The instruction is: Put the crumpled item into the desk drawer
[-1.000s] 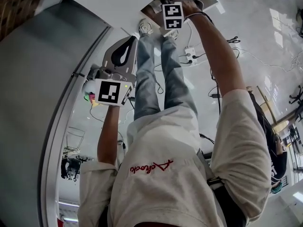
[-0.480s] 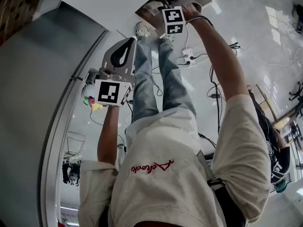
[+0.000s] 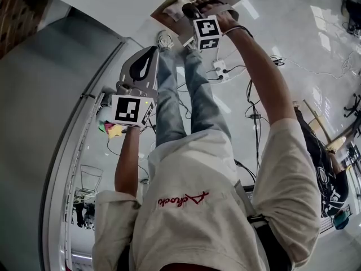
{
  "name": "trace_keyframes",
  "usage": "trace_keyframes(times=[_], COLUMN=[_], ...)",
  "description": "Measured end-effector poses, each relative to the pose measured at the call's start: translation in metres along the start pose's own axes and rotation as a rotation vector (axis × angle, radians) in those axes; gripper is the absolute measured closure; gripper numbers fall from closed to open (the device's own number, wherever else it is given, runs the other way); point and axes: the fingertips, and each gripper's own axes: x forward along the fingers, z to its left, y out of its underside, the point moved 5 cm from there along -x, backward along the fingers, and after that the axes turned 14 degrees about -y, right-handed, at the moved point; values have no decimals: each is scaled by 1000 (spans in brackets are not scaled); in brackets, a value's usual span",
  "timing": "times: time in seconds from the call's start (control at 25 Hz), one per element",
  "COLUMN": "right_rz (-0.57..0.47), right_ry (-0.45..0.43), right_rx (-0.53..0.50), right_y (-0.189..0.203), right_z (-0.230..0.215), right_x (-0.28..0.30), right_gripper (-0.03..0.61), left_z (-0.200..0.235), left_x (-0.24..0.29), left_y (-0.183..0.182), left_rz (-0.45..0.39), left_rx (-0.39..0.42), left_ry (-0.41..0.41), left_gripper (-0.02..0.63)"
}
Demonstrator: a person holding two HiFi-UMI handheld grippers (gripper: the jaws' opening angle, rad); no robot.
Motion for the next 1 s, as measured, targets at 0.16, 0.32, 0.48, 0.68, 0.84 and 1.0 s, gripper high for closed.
trace_keyframes(times=[0.16, 0.32, 0.48, 0.68, 0.84, 1.0], right_rz=[-134, -349, -631, -910, -1020, -1041], right_ry=[75, 159, 221, 317, 411, 476], right_rx=[222, 544, 923, 1229, 1329, 1333], right_y=[-5, -2, -2, 8, 17, 16], right_z=[-2, -6, -2, 8, 16, 21], right_x=[-24, -58, -82, -108, -125, -140], right_gripper=[566, 566, 566, 566, 566, 566], left_z=[-6, -13, -12, -19, -25, -25], left_x=[-3, 1, 0, 0, 2, 4], left_y=[2, -1, 0, 2, 0, -4], left_rz=[-4, -4, -9, -5, -7, -20], left_rx=[7, 15, 26, 26, 30, 38], left_ry=[11, 11, 24, 26, 32, 42], left_gripper=[606, 606, 606, 606, 606, 606])
